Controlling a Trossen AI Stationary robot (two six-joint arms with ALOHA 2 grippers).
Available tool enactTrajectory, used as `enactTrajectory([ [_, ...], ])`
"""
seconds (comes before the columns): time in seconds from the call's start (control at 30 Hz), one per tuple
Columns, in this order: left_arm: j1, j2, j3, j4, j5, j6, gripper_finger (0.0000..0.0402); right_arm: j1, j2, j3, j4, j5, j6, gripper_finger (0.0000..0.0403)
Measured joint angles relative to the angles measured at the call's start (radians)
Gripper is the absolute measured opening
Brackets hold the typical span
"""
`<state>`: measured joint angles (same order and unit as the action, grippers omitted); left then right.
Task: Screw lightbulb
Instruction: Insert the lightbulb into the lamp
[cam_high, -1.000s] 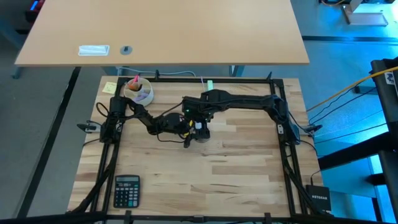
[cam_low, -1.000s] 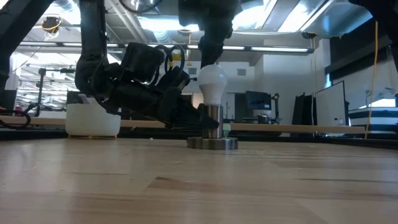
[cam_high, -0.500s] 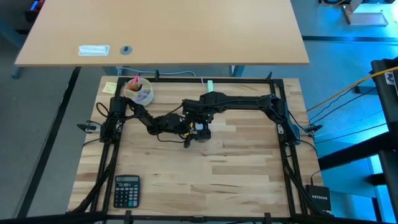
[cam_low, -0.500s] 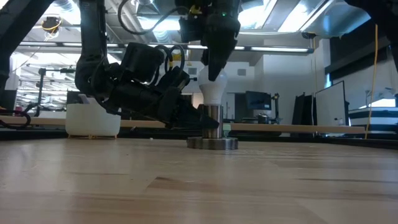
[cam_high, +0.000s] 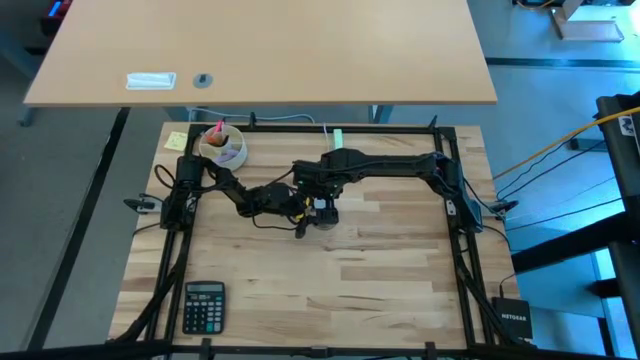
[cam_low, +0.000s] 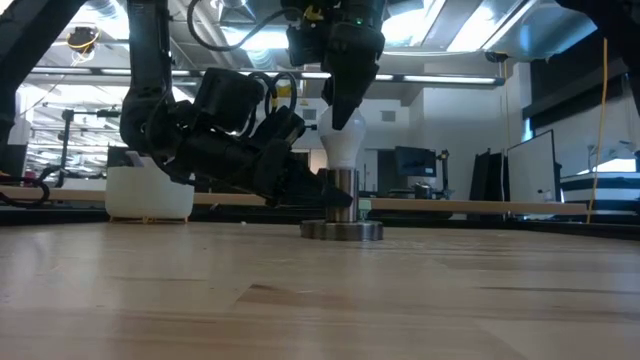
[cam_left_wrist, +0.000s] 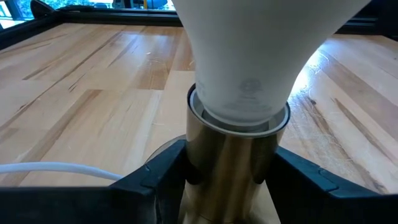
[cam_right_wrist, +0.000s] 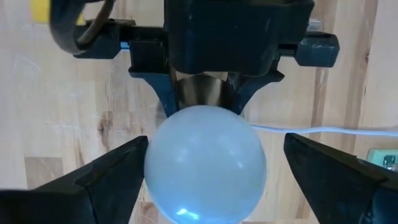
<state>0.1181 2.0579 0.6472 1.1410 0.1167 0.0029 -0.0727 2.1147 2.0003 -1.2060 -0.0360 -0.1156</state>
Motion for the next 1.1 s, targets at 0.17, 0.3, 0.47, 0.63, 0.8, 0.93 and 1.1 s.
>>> enactTrajectory([
  [0.17, 0.000, 0.000, 0.000, 0.000, 0.000, -0.001, 0.0188, 0.000, 0.000, 0.000, 0.001, -0.001, 0.000, 0.0321],
  [0.3, 0.000, 0.000, 0.000, 0.000, 0.000, 0.000, 0.0188, 0.001, 0.000, 0.000, 0.001, -0.008, 0.001, 0.0285],
  [0.47, 0.000, 0.000, 0.000, -0.001, 0.000, 0.000, 0.0188, 0.000, 0.000, 0.000, 0.001, -0.028, 0.020, 0.0282],
  [0.63, 0.000, 0.000, 0.000, -0.001, 0.000, -0.003, 0.0189, 0.000, 0.000, 0.000, -0.008, -0.030, 0.095, 0.0298],
  [0.8, 0.000, 0.000, 0.000, -0.001, -0.004, -0.005, 0.0189, 0.000, 0.000, 0.000, -0.016, -0.029, 0.211, 0.0293],
  [0.93, 0.000, 0.000, 0.000, -0.001, -0.015, -0.007, 0.0189, 0.000, 0.000, 0.000, -0.015, -0.028, 0.324, 0.0291],
  [1.1, 0.000, -0.001, 0.000, -0.006, -0.019, -0.011, 0.0189, 0.000, 0.000, 0.000, -0.013, -0.027, 0.493, 0.0291],
])
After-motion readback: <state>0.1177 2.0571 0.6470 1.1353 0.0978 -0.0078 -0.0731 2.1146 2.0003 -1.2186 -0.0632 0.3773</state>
